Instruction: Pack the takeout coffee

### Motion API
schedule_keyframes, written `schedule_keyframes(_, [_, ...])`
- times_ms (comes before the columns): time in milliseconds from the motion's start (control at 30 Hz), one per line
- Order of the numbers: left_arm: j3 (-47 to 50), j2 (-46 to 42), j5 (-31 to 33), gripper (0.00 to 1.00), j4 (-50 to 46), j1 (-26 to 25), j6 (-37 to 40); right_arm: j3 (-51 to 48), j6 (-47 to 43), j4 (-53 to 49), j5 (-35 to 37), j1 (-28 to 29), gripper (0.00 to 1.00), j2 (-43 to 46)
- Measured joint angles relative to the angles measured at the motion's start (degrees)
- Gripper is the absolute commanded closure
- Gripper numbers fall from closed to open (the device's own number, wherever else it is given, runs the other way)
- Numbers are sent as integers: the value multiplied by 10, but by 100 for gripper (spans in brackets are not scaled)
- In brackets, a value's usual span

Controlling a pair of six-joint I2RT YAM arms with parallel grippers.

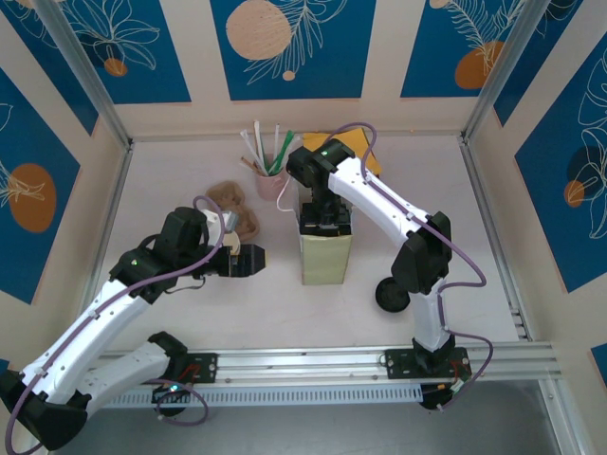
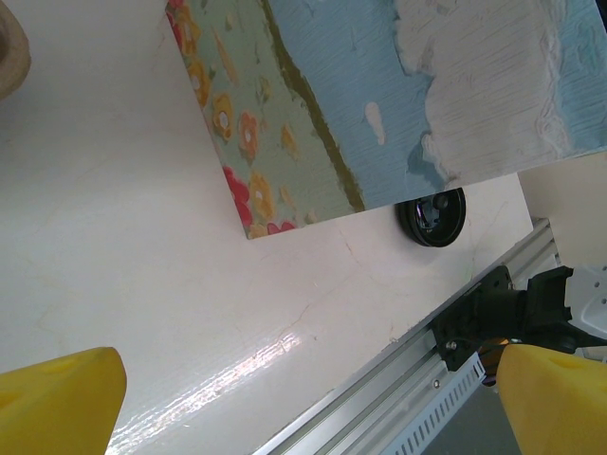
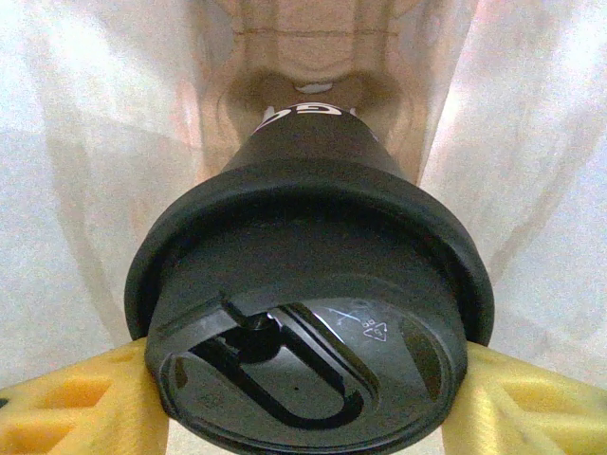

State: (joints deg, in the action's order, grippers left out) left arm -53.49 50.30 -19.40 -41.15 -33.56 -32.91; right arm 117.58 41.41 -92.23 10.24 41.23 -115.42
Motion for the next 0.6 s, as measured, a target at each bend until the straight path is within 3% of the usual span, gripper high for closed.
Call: schedule_keyframes(600, [0, -8, 6, 0, -2, 0, -2, -2, 0, 0, 0, 0, 36, 0])
